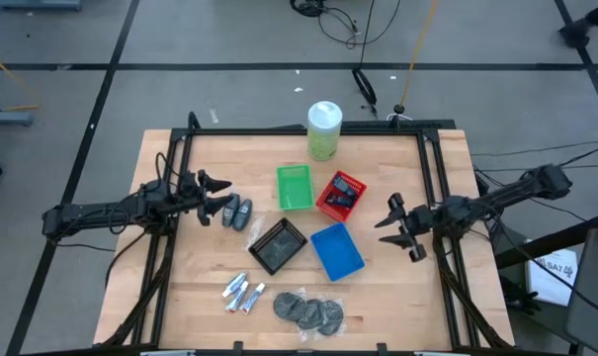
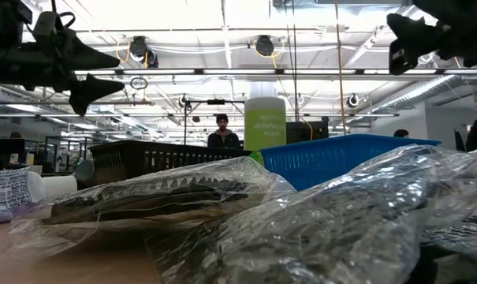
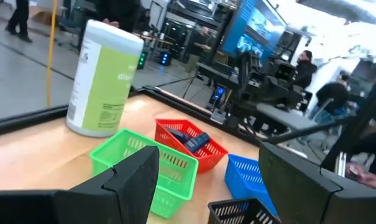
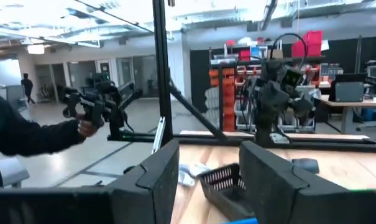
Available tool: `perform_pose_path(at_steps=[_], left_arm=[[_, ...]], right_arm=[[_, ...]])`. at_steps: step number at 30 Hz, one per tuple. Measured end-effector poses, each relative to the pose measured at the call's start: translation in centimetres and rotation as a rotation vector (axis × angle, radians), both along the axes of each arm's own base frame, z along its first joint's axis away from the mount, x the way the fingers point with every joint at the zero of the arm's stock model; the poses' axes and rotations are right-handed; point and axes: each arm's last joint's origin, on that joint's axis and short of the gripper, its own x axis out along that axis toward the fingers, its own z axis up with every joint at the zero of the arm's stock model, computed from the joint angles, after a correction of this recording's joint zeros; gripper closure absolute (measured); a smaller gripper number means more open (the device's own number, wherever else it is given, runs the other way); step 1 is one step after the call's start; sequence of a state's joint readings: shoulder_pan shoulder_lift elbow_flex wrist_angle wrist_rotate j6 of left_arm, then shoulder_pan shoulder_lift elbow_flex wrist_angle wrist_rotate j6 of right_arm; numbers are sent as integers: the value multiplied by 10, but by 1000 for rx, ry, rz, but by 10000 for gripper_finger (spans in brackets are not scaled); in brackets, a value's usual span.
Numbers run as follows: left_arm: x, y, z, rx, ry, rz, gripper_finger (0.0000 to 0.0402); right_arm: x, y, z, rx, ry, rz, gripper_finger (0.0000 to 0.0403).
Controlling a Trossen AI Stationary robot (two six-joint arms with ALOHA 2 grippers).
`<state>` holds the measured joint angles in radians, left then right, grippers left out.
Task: Pick & Place Travel size toiletries
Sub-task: Put the left black deodorant into the green bin
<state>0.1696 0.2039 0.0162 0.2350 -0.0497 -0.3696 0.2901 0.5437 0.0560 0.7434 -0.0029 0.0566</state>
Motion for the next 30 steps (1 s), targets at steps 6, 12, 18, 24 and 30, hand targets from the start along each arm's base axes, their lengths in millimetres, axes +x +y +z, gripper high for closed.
perform_pose_path(at_steps=[6,12,18,24,30], left_arm=[[2,-2,-1,-10,62,-27,128],[6,-2,10,-96,324,96,128],[18,-4,20,-190,558,134,128],[44,-7,38,-213,764,138,128],[72,-6,63,-317,895,210,128]], right_arm=[[-12,-4,0,-85,0,-47,247],[-20,-8,-3,-113,17,-105,252],[-27,-11,1,-140,-39,-117,253],[-28,-11,1,-127,-39,-118,258],[-28,-12,-3,-74,16,-130,259]])
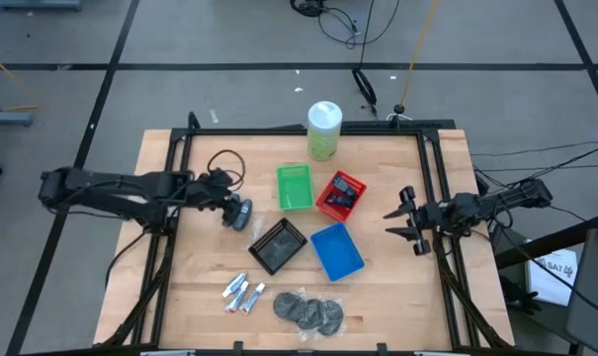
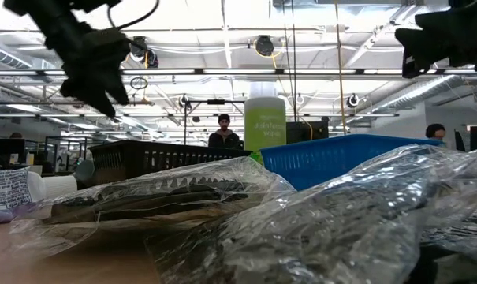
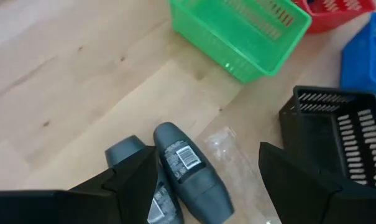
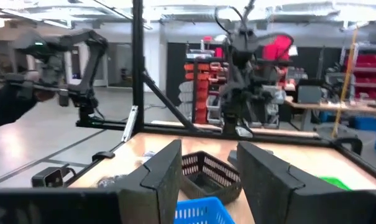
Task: Pick & Place Travel size toiletries
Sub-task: Put the left black deodorant into the green bin
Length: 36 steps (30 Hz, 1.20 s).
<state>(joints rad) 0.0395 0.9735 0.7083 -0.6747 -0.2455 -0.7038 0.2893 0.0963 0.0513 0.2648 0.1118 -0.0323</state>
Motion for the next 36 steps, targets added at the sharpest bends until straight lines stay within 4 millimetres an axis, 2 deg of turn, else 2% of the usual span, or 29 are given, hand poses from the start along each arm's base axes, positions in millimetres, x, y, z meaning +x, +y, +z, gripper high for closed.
perform_pose_path(at_steps=[4,11,17,29,36], left_arm=[[10,0,3,-59,96,87,128],[15,0,-23,-157,315,247,128],[21,4,-33,-161,360,322,128],[34,21,-62,-160,494,400,128],[46,26,-81,-173,530,355,128]], right_arm=[[0,-1,-1,19,11,-20,259],[0,-1,0,23,5,-19,260],[0,-1,0,24,4,-19,261],[0,-1,1,64,-4,-8,261],[0,-1,1,62,-4,-9,261]])
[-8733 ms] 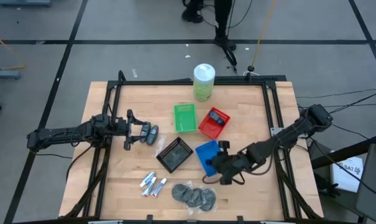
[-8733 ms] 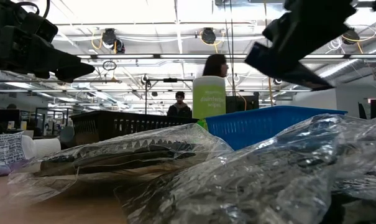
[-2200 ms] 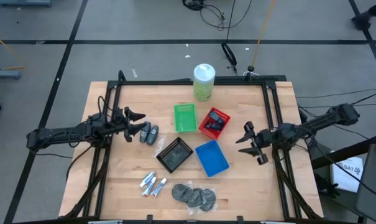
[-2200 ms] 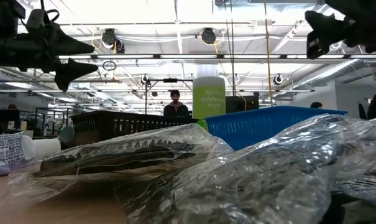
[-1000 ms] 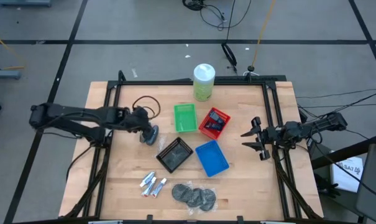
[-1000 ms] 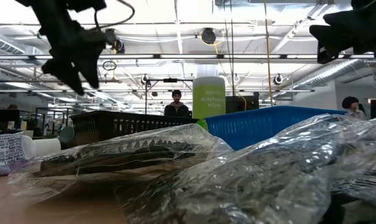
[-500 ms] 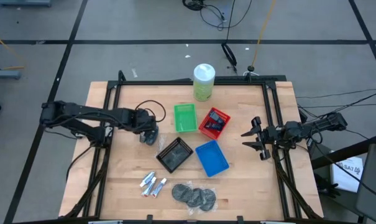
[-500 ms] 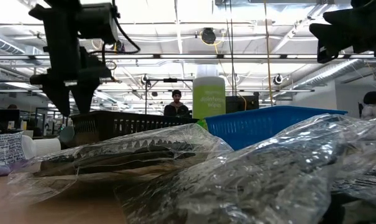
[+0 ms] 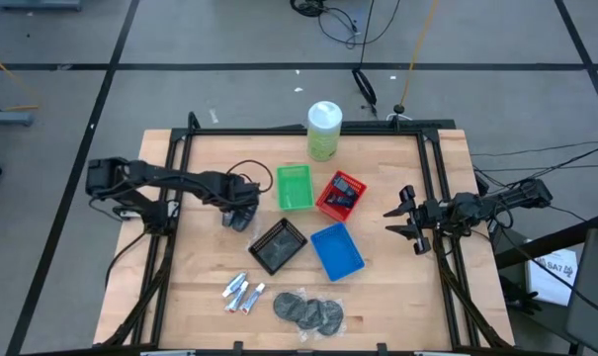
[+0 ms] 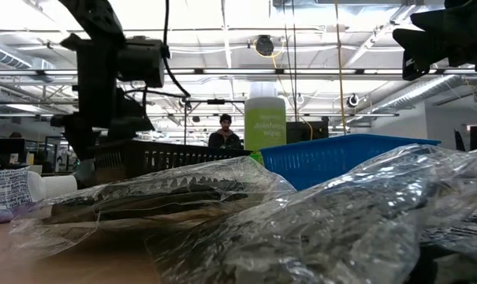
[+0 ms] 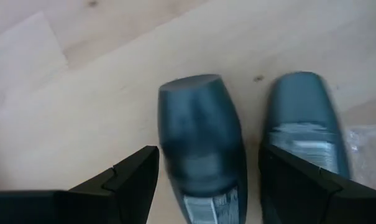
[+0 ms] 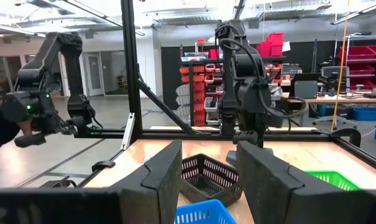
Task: Pick & Place Travel size toiletries
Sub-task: Put the left black deodorant into the green bin
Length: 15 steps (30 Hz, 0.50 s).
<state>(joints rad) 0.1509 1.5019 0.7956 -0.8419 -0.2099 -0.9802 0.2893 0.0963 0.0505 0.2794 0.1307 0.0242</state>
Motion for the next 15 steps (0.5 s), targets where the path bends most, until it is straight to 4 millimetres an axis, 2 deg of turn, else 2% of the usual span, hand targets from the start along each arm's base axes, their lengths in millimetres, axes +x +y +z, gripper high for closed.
perform_pose_path(at_steps=[9,15], left_arm=[[8,5,-25,-50,85,-3,128],[9,5,-29,-52,87,-16,128]], right_arm=[[0,0,0,-2,1,0,261],[0,0,0,-2,1,0,261]])
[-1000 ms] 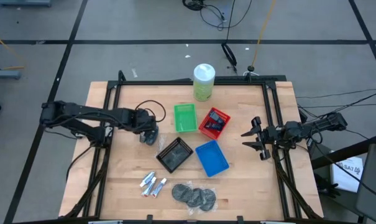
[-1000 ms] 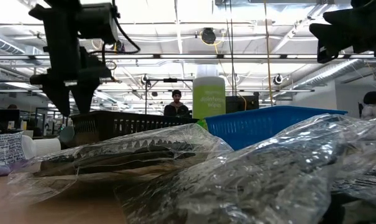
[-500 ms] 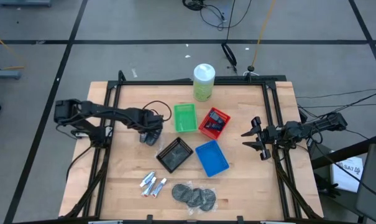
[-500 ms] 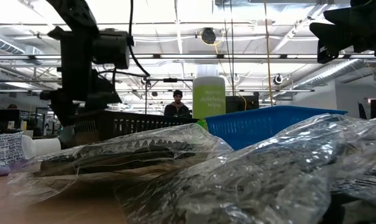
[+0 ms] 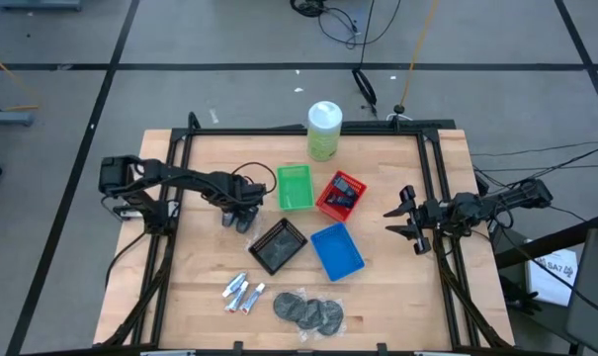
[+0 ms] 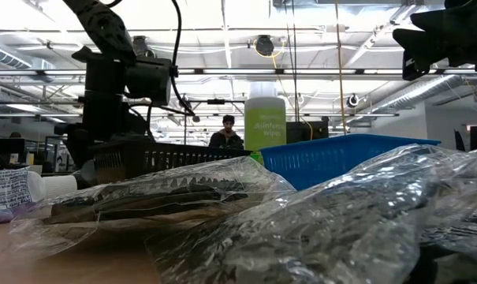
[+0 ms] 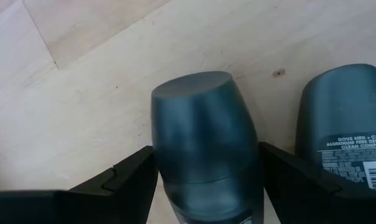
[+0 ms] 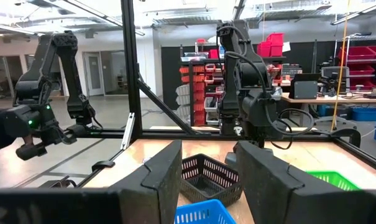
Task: Pick & Place Travel size toiletries
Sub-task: Put the left black deodorant into the green bin
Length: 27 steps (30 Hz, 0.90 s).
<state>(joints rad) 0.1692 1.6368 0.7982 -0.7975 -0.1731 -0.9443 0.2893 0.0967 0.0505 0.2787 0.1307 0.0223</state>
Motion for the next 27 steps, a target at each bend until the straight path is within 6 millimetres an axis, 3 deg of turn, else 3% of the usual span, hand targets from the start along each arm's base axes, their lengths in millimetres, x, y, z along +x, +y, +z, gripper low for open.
perform_pose_path(at_steps=[18,25,27], left_arm=[[0,-4,0,45,0,41,131],[0,-4,0,40,10,-7,201],[0,-4,0,42,11,-7,205]], right_arm=[[0,0,0,4,0,1,261],[0,0,0,18,2,4,261],[0,0,0,18,2,3,261]])
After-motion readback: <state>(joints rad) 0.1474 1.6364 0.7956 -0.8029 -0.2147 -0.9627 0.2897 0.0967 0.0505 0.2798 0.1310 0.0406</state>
